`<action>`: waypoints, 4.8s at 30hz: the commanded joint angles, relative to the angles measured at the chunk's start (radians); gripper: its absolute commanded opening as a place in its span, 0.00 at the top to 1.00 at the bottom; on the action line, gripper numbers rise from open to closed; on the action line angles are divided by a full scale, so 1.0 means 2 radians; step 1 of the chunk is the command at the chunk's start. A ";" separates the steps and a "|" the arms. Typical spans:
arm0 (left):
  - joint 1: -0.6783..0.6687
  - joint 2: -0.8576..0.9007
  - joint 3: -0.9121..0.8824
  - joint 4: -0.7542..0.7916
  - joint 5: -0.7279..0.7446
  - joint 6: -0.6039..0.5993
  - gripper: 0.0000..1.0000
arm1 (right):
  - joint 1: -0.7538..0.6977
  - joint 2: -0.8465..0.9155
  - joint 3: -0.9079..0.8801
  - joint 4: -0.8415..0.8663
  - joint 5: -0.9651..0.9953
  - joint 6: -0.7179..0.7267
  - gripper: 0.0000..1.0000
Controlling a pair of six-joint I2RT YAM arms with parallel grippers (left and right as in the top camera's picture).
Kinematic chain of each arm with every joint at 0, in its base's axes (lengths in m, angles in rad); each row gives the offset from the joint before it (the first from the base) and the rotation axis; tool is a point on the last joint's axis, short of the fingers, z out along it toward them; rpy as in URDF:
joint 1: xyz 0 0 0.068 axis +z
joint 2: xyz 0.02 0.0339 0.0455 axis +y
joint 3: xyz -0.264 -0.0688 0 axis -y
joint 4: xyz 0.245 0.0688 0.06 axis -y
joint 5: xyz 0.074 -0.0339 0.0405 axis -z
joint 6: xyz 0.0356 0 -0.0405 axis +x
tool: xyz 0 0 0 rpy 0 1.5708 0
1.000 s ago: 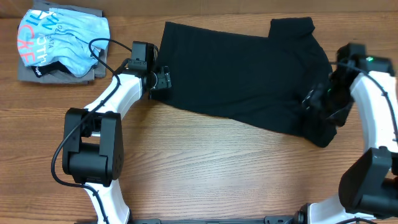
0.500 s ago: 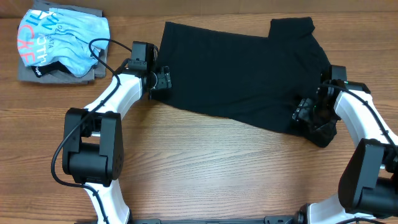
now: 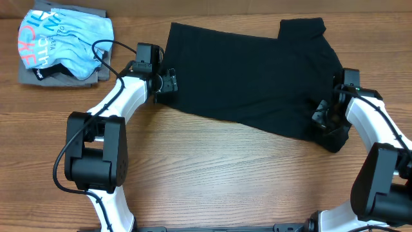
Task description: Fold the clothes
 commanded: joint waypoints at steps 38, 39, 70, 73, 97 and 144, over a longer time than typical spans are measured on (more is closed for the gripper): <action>-0.024 0.003 0.096 -0.064 0.073 0.066 0.76 | -0.028 0.008 0.125 -0.122 -0.150 -0.002 0.80; -0.028 0.003 0.096 -0.066 0.073 0.071 0.82 | -0.025 0.010 0.110 -0.115 -0.150 -0.002 0.80; 0.054 0.113 0.092 -0.082 0.069 0.085 0.95 | -0.102 0.039 0.010 0.028 -0.058 0.024 0.83; 0.067 0.113 0.093 -0.091 0.069 0.084 0.96 | -0.101 0.042 0.008 0.028 -0.060 0.021 0.84; 0.109 0.099 0.127 -0.157 0.029 0.072 0.96 | -0.010 0.006 0.060 -0.070 -0.146 -0.040 0.61; 0.109 0.097 0.127 -0.173 -0.057 0.066 0.95 | -0.055 0.039 0.020 0.034 0.045 0.016 0.96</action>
